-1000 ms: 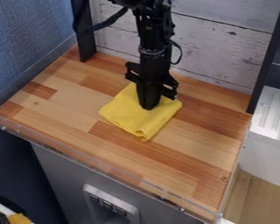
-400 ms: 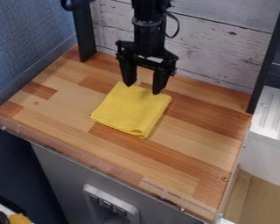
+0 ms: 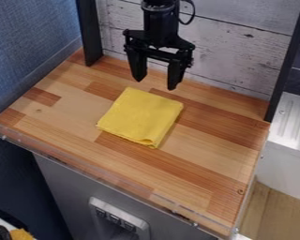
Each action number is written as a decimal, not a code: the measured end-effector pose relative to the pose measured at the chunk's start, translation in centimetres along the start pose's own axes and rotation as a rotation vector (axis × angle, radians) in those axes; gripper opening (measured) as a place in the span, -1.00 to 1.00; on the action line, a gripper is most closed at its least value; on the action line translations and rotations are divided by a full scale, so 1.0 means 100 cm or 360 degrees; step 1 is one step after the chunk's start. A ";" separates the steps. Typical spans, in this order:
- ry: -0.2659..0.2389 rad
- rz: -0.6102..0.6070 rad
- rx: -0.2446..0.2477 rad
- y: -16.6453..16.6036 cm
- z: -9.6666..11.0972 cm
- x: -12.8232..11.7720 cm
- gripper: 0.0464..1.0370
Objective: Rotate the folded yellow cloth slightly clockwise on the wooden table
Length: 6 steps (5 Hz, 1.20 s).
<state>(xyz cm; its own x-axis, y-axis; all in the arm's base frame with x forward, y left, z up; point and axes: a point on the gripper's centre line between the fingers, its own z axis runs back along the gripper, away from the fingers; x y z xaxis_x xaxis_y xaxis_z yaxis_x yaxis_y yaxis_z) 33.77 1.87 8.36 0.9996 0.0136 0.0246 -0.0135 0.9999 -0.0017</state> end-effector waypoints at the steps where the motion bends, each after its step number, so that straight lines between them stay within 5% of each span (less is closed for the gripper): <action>1: -0.0010 0.0004 -0.0009 -0.004 -0.001 0.000 0.92; 3: -0.0034 0.0010 -0.0004 -0.007 -0.006 0.000 0.92; 6: 0.0068 0.0011 -0.0004 -0.010 -0.005 -0.003 0.91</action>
<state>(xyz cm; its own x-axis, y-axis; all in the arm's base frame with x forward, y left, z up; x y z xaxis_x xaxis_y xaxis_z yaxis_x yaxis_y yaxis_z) 33.46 0.91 7.86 0.9996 0.0202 -0.0184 -0.0203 0.9998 -0.0044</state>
